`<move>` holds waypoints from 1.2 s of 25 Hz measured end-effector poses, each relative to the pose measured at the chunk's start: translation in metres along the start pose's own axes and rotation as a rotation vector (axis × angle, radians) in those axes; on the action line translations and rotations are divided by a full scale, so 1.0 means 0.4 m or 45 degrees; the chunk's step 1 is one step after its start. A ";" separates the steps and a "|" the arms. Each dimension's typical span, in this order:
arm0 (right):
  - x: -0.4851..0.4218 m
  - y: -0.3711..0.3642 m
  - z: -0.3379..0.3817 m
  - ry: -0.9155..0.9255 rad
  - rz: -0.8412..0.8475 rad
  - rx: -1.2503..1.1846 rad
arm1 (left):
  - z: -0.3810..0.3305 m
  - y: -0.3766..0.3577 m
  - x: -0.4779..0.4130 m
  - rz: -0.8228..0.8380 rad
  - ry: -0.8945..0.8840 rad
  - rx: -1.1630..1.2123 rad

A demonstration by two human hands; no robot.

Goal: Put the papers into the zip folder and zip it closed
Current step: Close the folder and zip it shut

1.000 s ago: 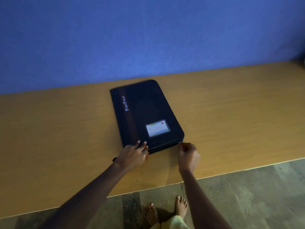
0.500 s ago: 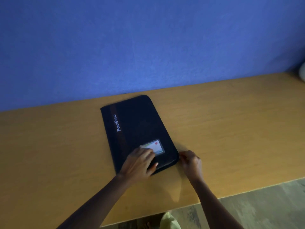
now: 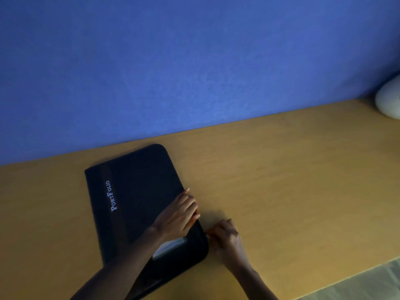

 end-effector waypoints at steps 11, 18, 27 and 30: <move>-0.401 -0.078 0.119 0.102 0.095 0.105 | -0.008 0.017 0.009 -0.068 -0.013 -0.090; -0.600 -0.100 0.195 0.110 -0.002 0.204 | -0.062 0.019 0.026 -0.069 -0.137 0.000; -0.609 -0.089 0.179 0.209 0.116 0.227 | 0.315 0.052 -0.050 -0.245 1.233 0.158; -0.617 -0.088 0.183 0.242 0.104 0.235 | 0.369 0.047 -0.052 -0.218 1.148 0.052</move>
Point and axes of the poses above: each hand's wrist, its own x-axis away from the middle knuckle, its own y-axis out of the back of the hand, z = x × y, the point moved 4 cm from there along -x, towards the middle knuckle, and after that the axes turned 12 degrees about -y, right-handed, at the moved point
